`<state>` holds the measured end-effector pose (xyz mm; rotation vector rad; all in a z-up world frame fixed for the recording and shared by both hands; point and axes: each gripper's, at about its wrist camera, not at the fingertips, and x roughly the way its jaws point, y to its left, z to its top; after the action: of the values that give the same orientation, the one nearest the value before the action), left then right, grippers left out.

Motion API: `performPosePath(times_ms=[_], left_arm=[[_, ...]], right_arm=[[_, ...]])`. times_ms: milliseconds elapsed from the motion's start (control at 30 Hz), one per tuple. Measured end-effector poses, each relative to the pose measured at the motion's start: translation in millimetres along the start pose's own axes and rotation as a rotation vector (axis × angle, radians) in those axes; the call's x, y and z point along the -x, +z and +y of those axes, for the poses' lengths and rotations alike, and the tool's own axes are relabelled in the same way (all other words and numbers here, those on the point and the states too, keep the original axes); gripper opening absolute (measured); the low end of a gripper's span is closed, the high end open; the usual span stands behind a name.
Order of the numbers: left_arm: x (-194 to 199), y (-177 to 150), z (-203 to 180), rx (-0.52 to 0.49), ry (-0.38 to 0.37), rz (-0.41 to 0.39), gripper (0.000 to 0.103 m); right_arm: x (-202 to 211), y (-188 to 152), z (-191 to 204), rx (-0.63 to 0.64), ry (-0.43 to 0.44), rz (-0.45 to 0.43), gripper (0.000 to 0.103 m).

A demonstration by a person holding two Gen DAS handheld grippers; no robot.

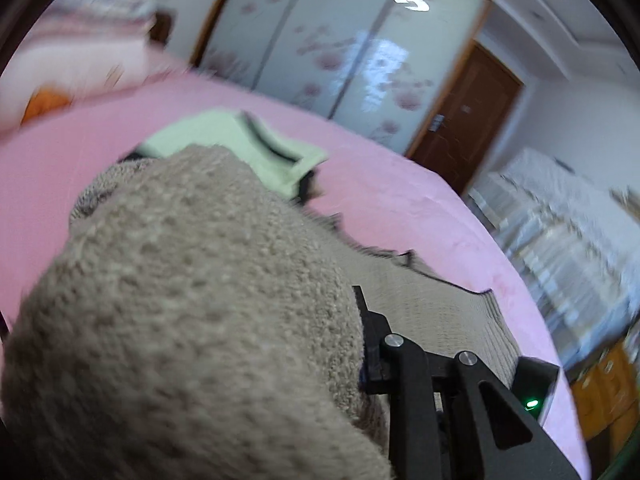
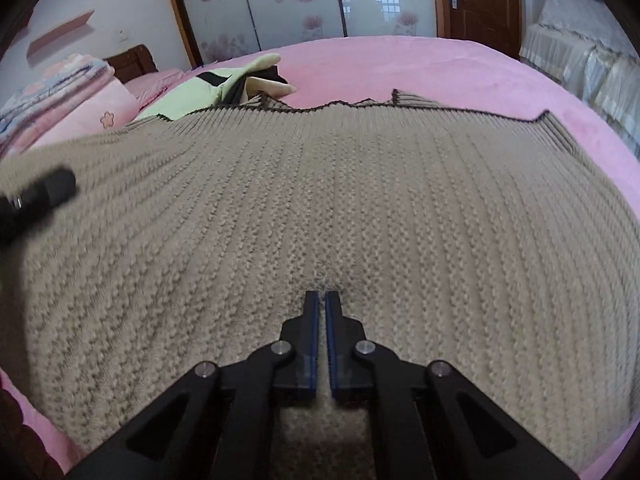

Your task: Fold large clothes

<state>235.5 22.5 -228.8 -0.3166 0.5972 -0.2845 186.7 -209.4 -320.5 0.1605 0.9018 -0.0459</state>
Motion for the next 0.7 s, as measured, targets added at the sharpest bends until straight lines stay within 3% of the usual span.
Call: performPosePath(times_ms=[200,400,533,700], left_arm=[[6.3,11.3,-86.1,-0.225,-0.098,-0.034,0.022],[-11.4,-4.1,-177.0,-0.436,-0.258,0.045,0.022],[-38.6,-31.5,-229.1,-0.539,-0.307,0.177,0.022],[-62.0,-88.7,-279.1,-0.716,-0.259,0.285,0.023]], right_arm=[[2.7,-4.3,-36.3,-0.191,0.164,-0.007,0.0],[28.6,-37.7,-94.4,-0.458,0.339,-0.016,0.0],[54.3,-68.6,-125.5,-0.556,0.341,-0.019,0.0],[98.2,-105.7,-165.6,-0.595,0.304,-0.015,0.0]])
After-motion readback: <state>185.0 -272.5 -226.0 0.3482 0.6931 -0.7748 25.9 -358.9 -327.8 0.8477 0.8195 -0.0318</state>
